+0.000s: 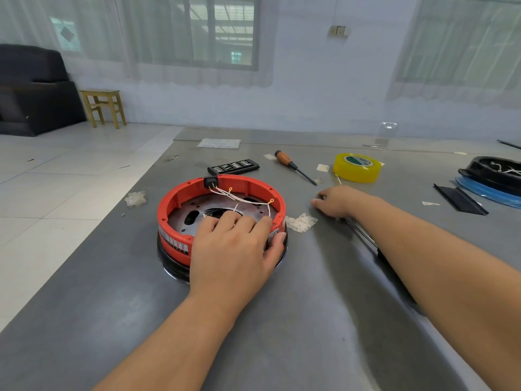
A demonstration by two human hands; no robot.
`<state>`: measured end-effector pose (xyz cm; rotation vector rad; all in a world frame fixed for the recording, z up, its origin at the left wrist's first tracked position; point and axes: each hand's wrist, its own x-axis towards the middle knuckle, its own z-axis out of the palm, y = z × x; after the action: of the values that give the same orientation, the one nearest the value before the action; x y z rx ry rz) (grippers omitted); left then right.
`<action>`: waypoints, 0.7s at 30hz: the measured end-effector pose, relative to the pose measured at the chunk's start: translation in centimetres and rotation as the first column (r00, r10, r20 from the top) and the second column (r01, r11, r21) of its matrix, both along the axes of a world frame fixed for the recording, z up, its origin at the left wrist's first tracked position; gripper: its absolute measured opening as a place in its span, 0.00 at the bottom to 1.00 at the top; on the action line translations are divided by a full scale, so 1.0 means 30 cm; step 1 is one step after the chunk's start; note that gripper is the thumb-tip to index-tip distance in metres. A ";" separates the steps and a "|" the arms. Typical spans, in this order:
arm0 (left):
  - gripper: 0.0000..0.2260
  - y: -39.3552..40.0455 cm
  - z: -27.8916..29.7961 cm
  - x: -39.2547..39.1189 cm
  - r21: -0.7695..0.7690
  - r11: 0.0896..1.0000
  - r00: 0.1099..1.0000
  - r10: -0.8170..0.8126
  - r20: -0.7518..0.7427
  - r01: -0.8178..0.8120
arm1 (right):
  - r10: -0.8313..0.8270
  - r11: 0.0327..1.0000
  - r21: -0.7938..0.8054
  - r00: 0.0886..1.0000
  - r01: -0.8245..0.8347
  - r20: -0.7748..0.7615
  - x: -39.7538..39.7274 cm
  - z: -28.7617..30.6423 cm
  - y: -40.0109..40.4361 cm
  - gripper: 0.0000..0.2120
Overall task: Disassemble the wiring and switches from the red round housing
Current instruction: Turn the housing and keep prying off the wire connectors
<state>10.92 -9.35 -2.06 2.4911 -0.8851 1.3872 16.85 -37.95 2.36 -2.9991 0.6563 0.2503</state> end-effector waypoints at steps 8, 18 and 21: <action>0.16 0.002 0.000 0.004 0.010 1.000 0.999 -0.024 -0.029 0.024 | -0.071 0.997 0.032 0.996 0.070 0.044 0.049 -0.043 -0.060 0.32; 0.15 0.010 -0.002 0.002 -0.035 0.996 0.996 -0.079 -0.042 0.078 | 0.038 0.994 0.088 0.944 -0.070 0.328 -0.055 -0.031 0.051 0.28; 0.13 0.013 -0.008 0.008 -0.093 0.984 0.988 -0.155 0.006 0.155 | 0.019 0.930 0.290 0.817 -0.226 0.576 -0.137 -0.046 0.200 0.23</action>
<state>11.17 -8.95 -2.30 2.3014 -0.9678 1.3436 12.74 -31.95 0.97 -2.5619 0.3049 -0.4661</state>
